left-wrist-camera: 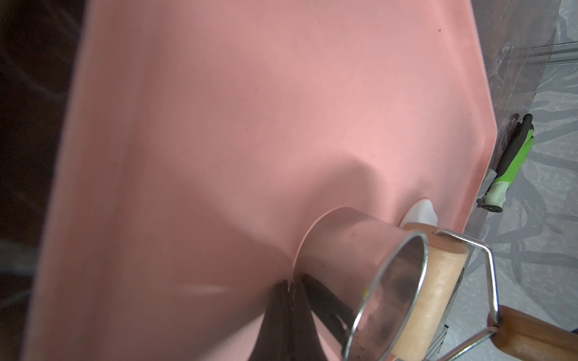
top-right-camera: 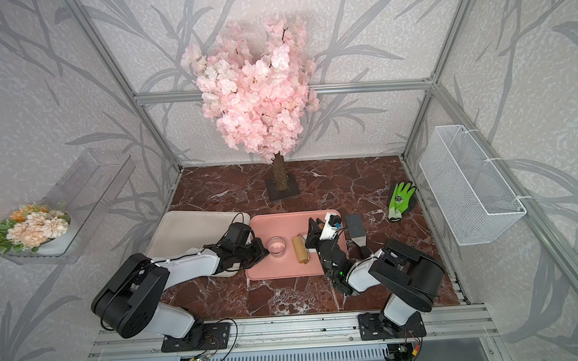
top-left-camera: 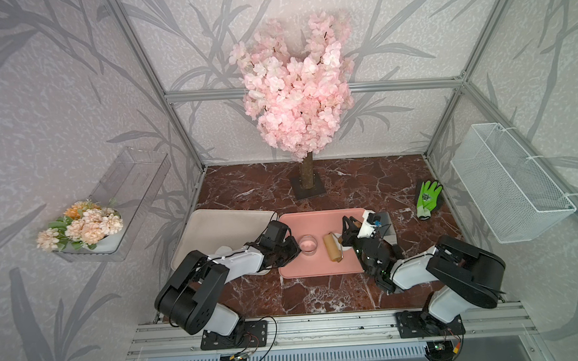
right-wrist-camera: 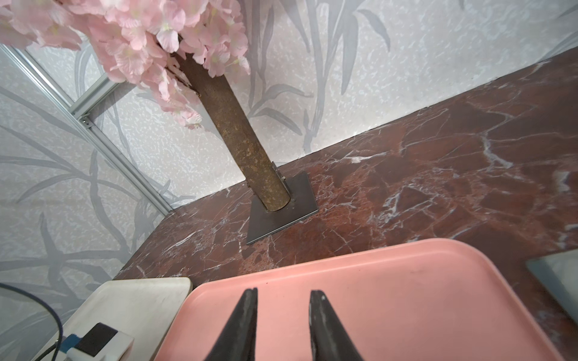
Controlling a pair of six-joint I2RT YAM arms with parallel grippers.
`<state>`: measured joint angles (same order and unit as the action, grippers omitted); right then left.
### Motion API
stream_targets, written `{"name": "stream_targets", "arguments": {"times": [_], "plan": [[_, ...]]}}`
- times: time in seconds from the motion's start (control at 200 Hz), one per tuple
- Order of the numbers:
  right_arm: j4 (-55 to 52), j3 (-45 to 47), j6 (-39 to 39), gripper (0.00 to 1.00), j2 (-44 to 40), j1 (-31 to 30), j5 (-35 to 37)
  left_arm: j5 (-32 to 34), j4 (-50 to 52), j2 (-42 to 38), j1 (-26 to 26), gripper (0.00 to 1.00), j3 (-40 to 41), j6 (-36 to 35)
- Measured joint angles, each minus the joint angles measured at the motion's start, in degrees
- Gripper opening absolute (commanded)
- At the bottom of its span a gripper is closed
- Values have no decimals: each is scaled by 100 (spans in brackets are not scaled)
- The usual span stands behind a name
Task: Roll out the dumpling wrappers from the dough
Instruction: Flatten out the dough on the work surface.
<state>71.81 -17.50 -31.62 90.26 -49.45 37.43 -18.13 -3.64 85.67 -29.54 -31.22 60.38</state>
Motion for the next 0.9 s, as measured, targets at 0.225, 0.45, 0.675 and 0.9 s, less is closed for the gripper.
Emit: {"name": "stream_targets", "arguments": {"times": [0.225,0.45,0.675,0.9], "plan": [[-210,216,61,0,-389,317,168,-2,0,0,4,0,0,-15],[-424,391,155,0,-754,592,271,0,-2,0,4,0,2,-17],[-590,326,372,0,-820,651,258,-2,-13,0,4,0,11,-17],[-444,-177,476,0,-192,332,332,-7,-39,-7,9,0,26,-15]]}}
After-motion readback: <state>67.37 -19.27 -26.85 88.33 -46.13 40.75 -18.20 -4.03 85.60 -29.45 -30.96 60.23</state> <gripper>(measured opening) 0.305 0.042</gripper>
